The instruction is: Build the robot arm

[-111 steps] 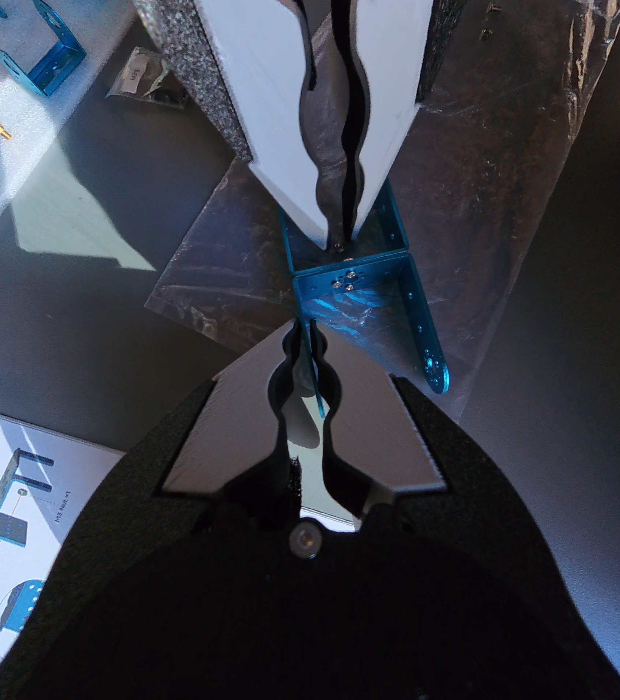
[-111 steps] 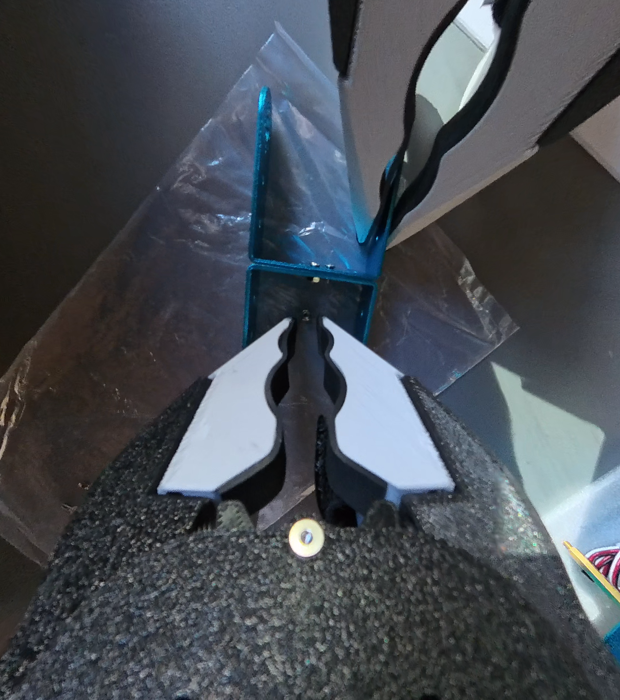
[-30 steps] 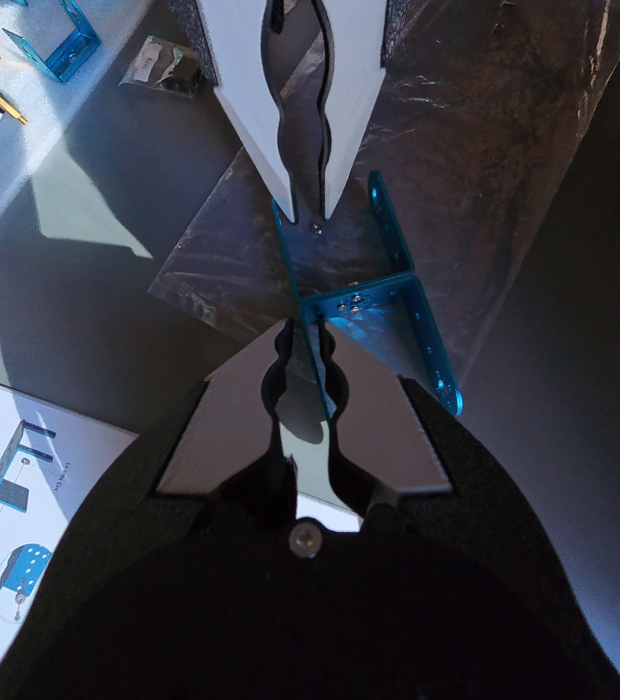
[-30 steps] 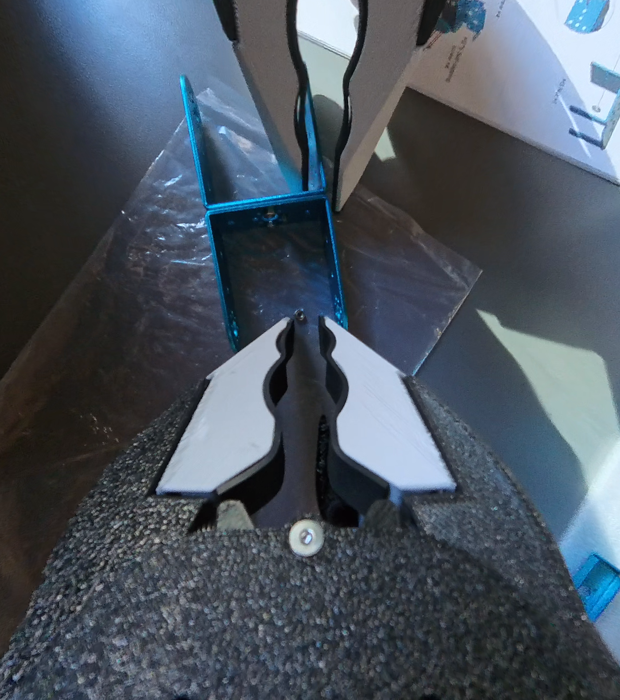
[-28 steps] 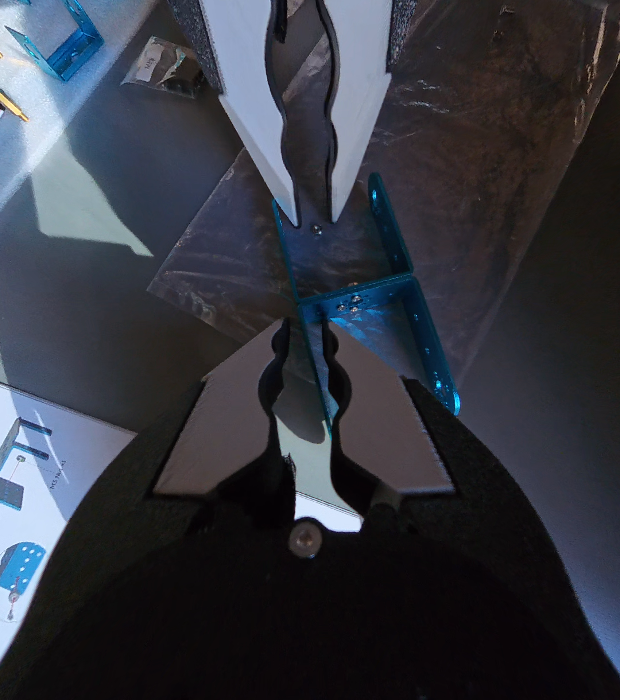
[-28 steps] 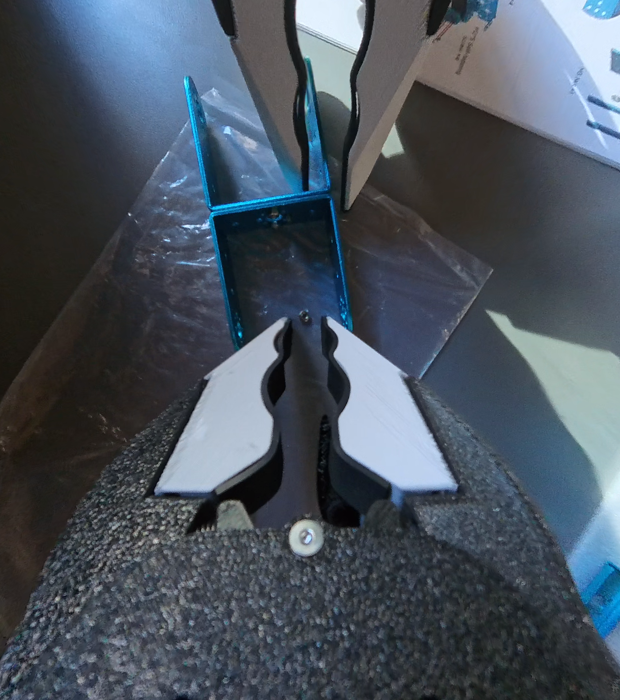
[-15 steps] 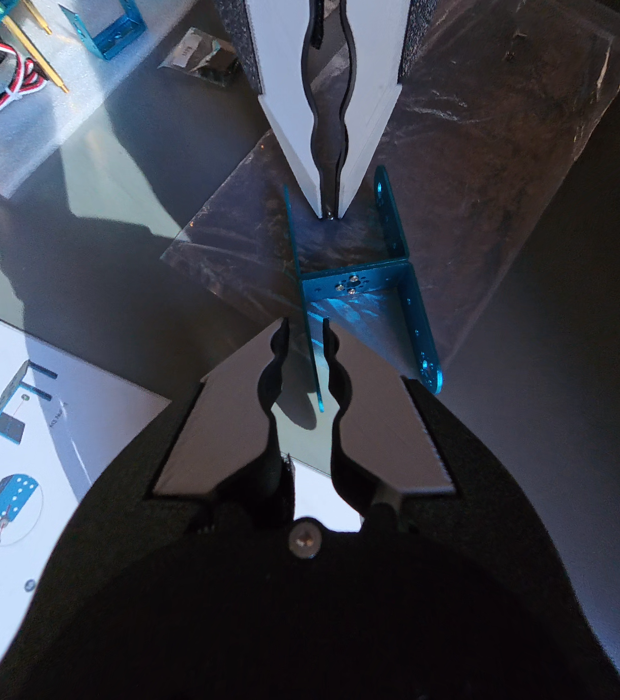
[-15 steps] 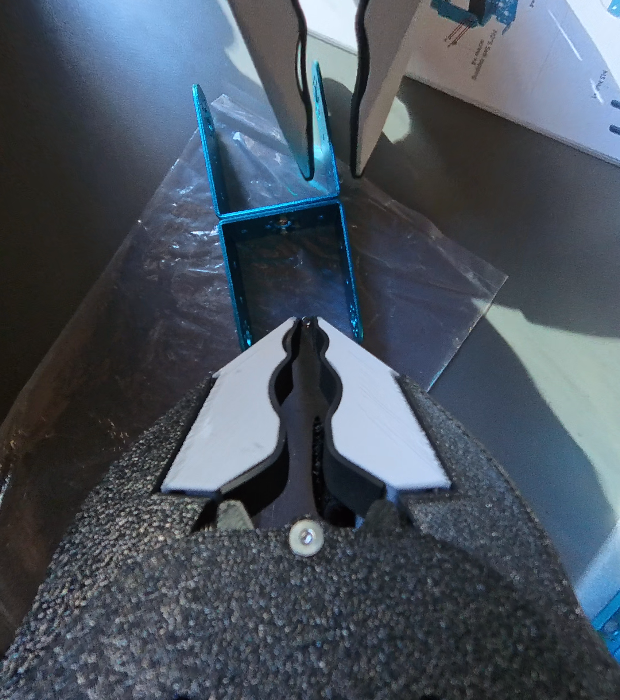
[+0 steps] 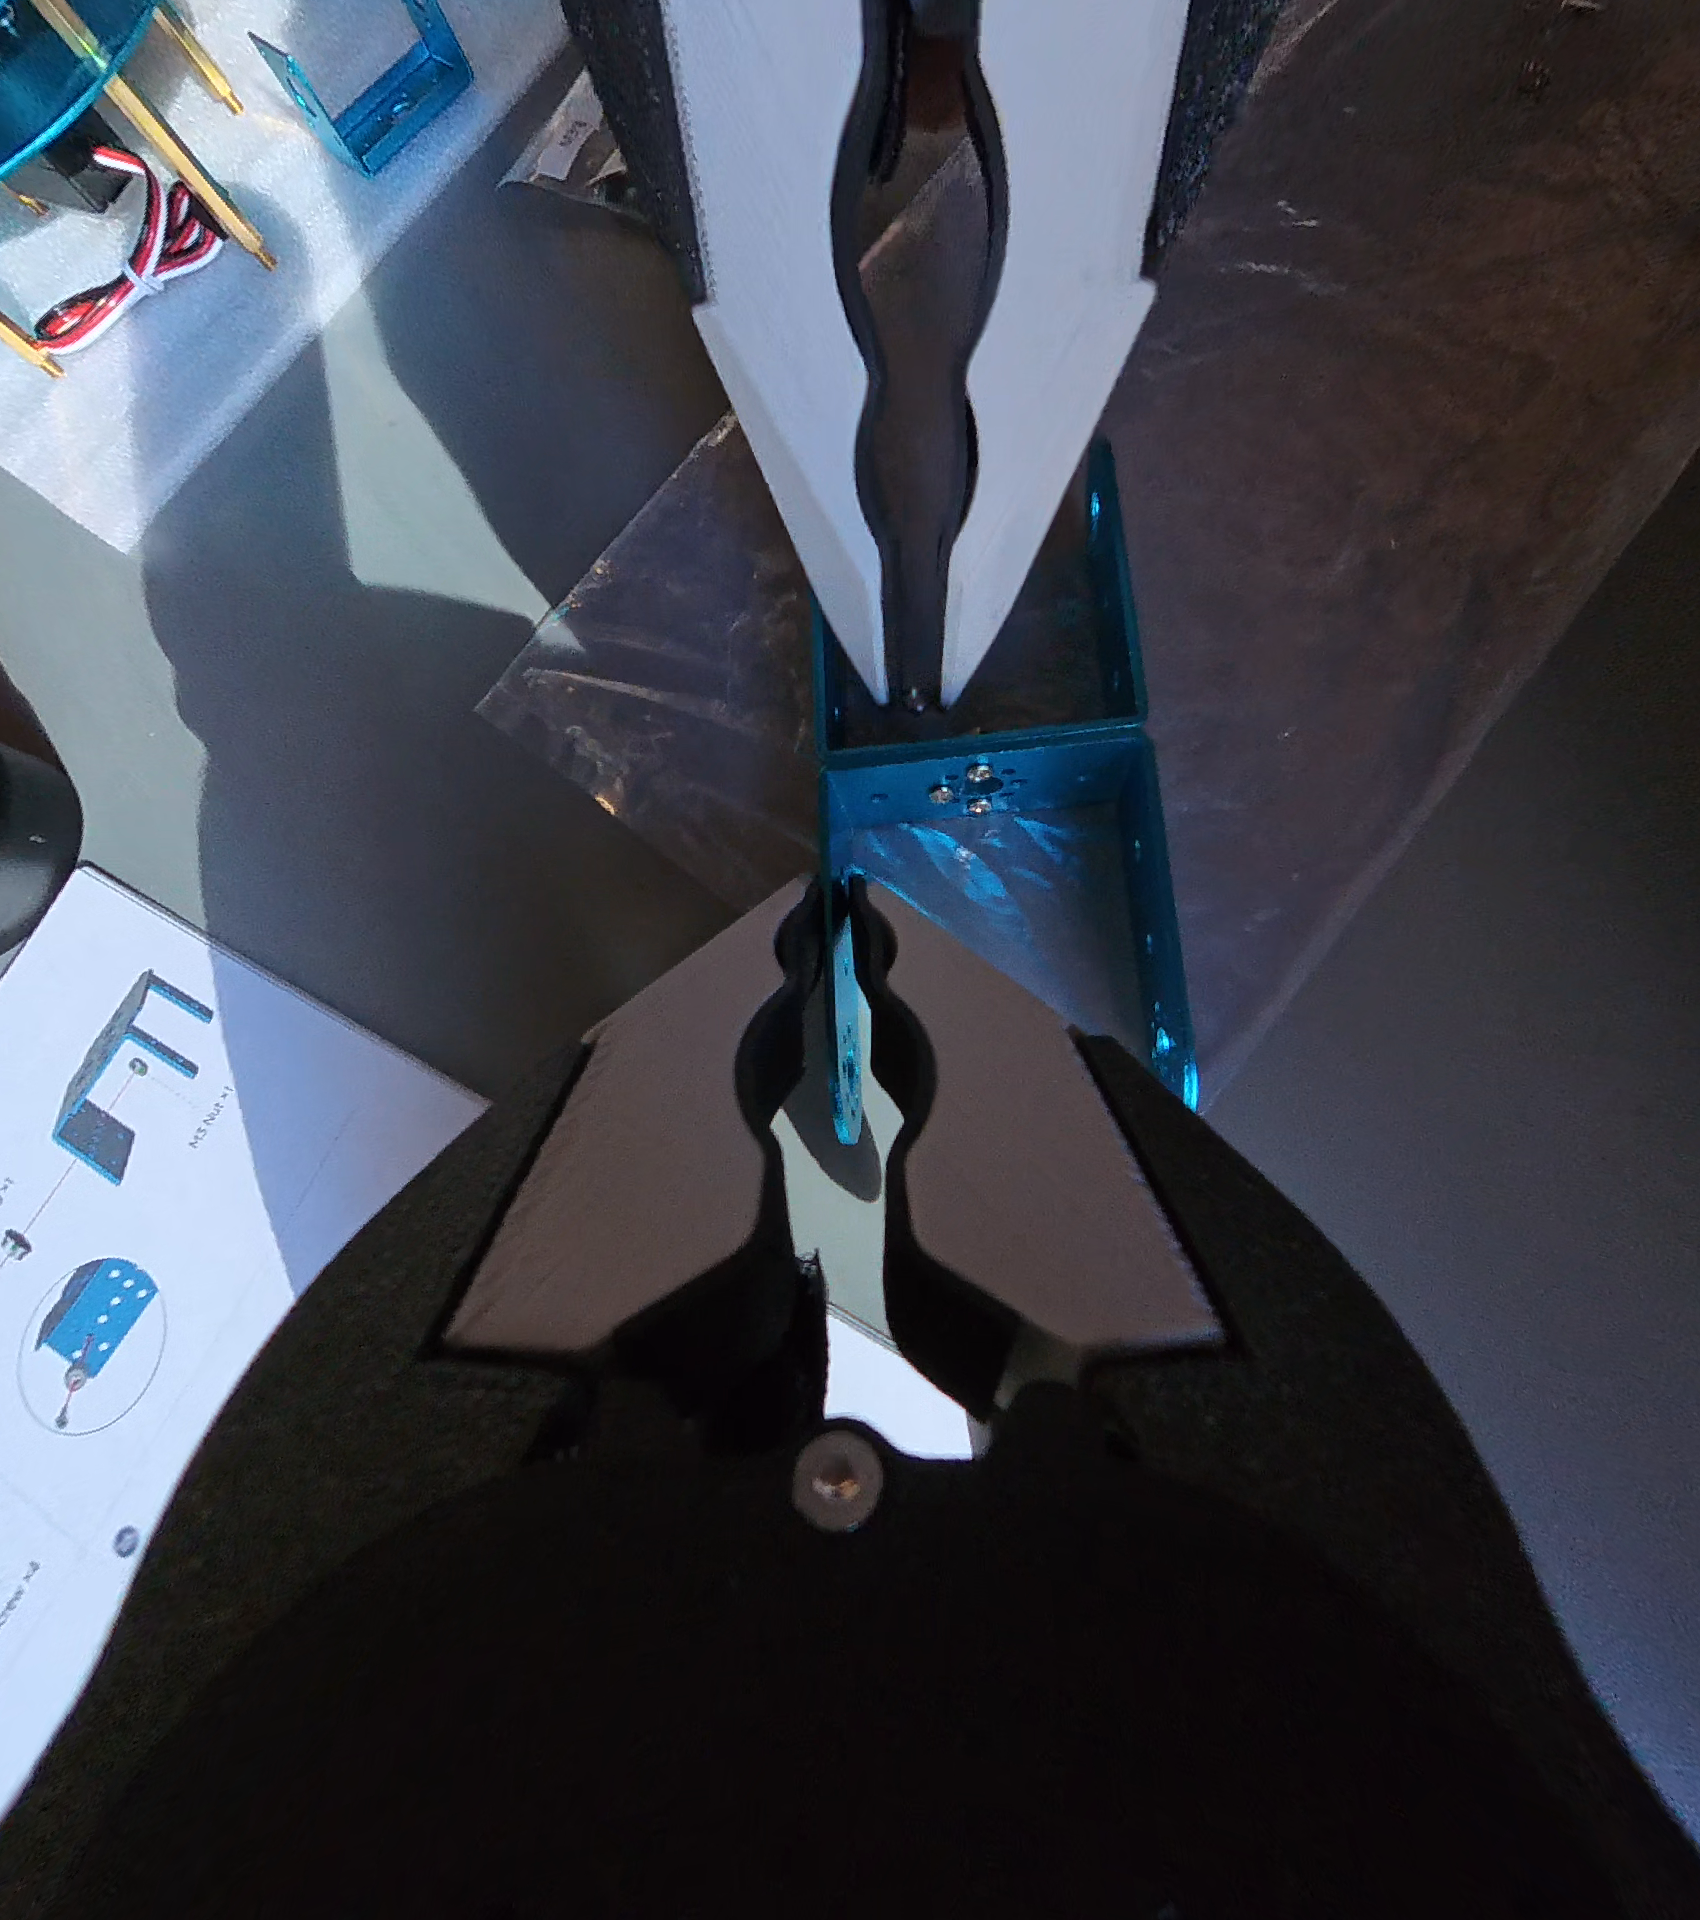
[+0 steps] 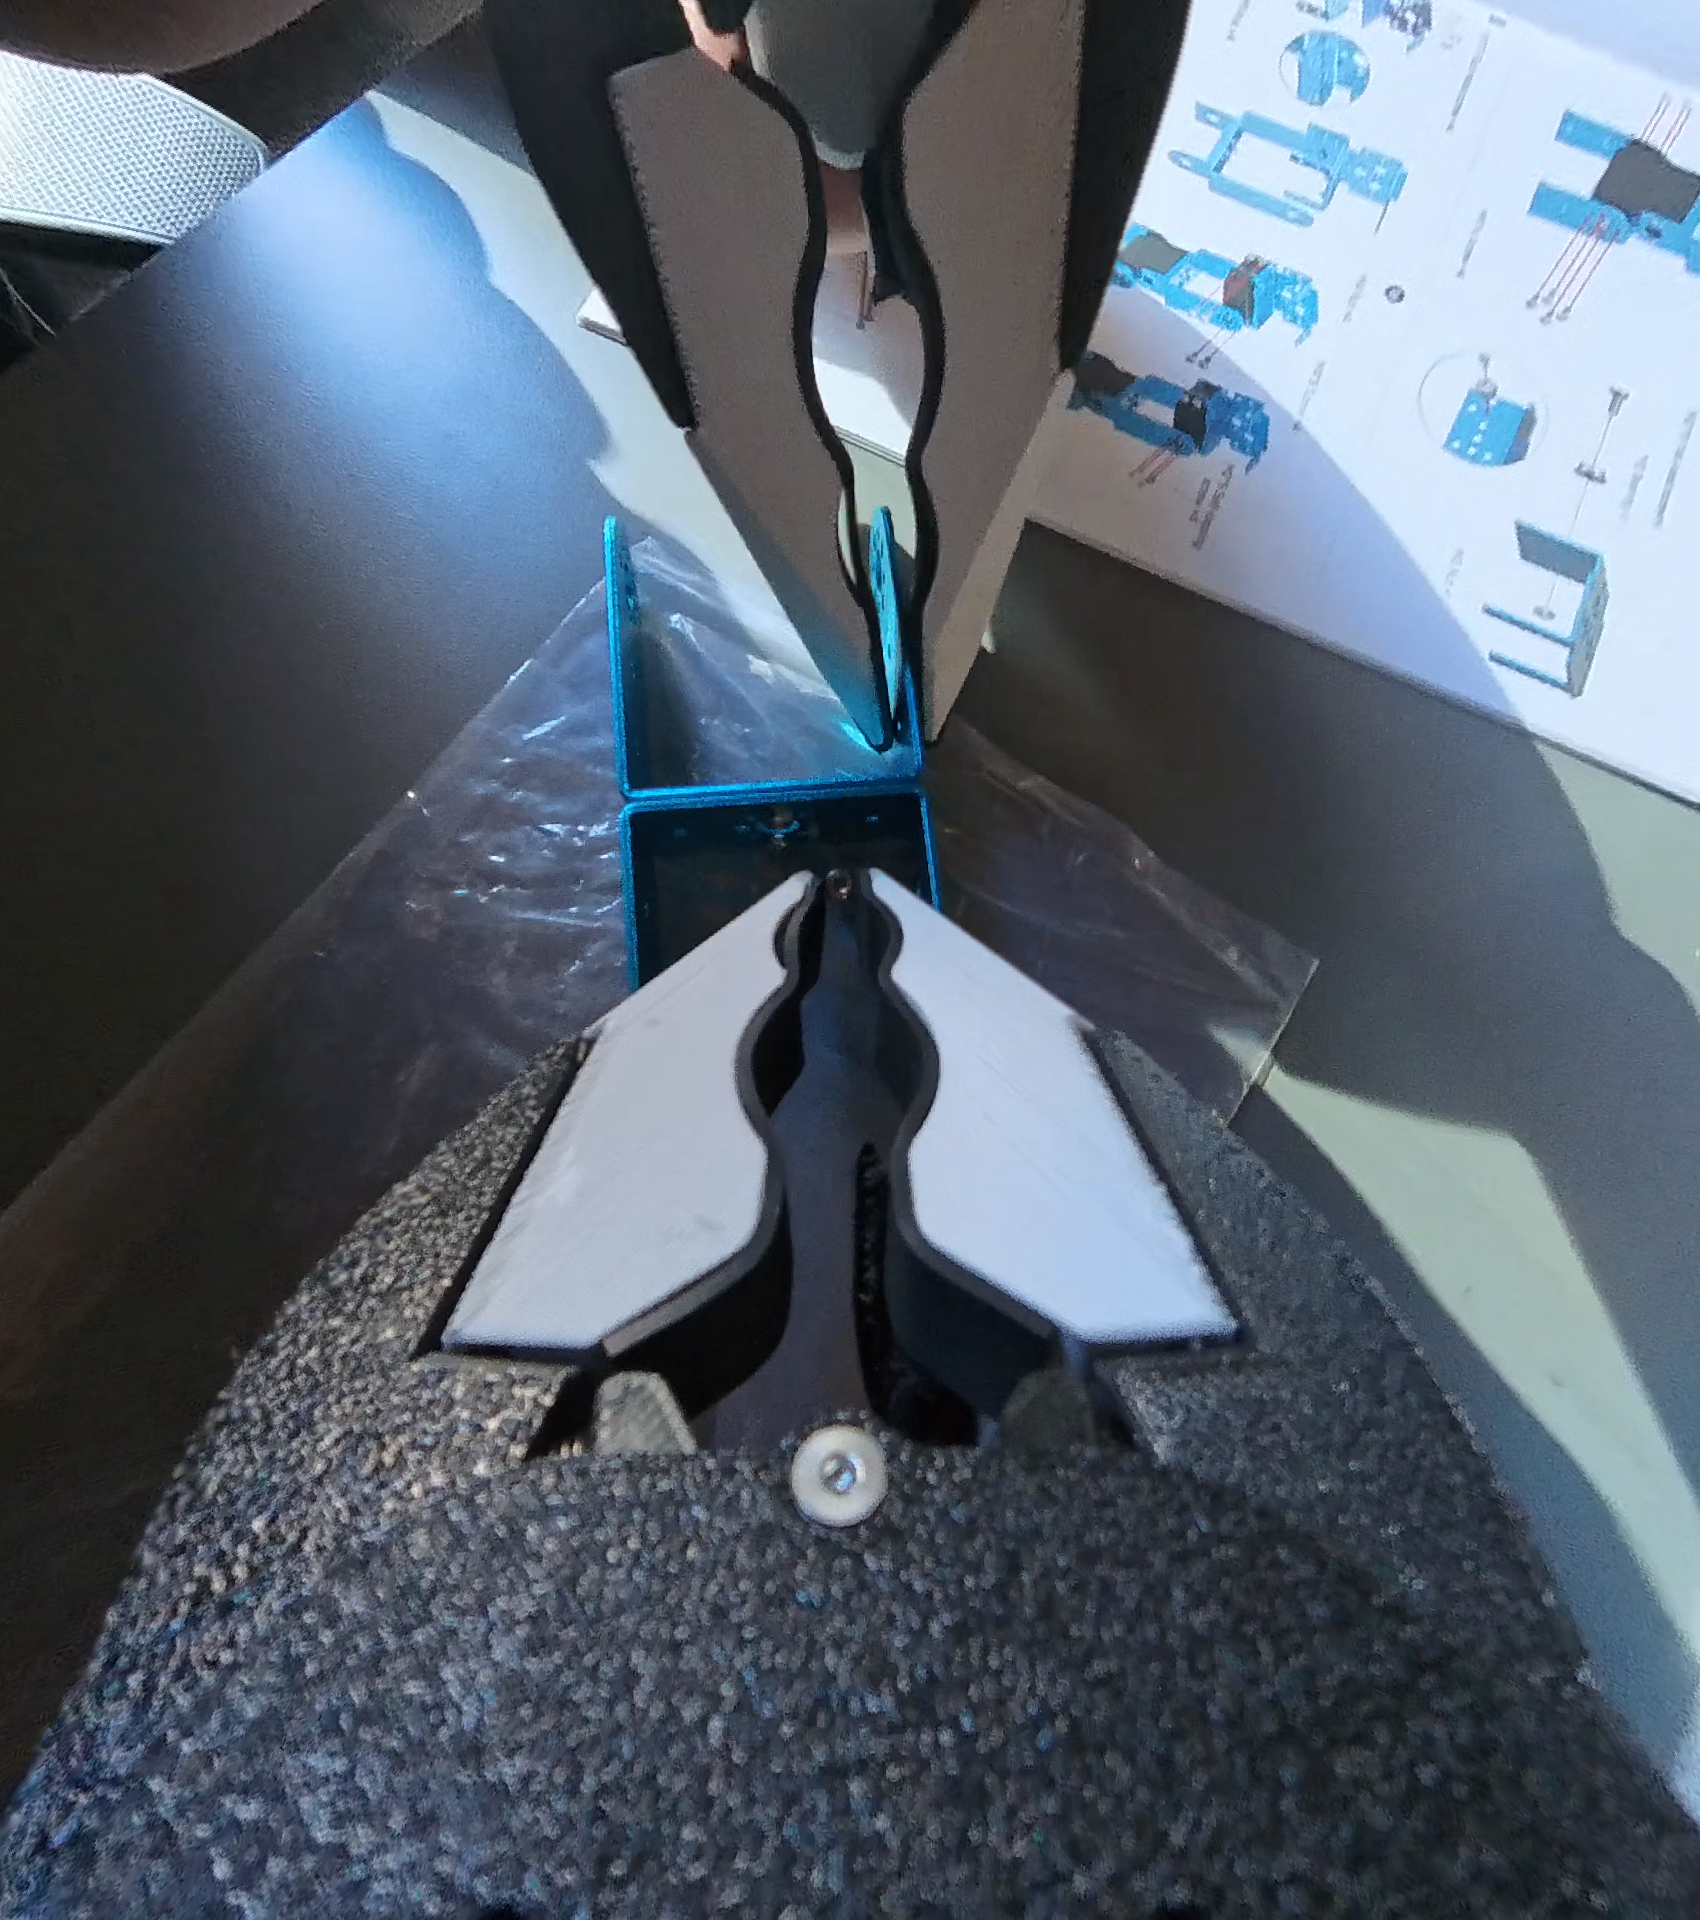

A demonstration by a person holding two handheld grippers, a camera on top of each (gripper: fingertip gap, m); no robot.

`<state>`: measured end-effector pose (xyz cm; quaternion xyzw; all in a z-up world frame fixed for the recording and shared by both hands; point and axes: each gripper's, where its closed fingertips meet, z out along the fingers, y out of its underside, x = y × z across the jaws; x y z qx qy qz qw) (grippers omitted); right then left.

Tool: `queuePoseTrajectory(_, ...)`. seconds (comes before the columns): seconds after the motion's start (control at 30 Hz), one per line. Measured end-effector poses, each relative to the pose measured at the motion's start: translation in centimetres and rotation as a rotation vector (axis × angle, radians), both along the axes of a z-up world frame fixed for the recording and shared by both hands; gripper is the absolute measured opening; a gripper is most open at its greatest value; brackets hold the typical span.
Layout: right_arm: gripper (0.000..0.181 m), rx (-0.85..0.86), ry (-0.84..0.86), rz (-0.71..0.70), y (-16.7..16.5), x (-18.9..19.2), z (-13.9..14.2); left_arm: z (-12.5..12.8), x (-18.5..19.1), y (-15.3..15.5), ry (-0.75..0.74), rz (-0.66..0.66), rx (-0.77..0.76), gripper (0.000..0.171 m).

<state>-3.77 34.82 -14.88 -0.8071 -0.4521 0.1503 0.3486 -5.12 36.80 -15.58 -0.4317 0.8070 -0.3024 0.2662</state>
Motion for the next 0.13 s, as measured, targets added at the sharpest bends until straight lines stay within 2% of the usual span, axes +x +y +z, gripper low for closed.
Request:
queuePoseTrajectory(0.1,0.004,0.004,0.026,0.019,-0.12,-0.61,0.21,-0.08,0.04,-0.03,0.002,0.008,-0.001,0.004)
queuePoseTrajectory(0.13,0.004,0.005,0.054,0.029,-0.26,-0.89,0.50,-0.04,0.12,-0.05,-0.002,0.014,0.002,0.011)
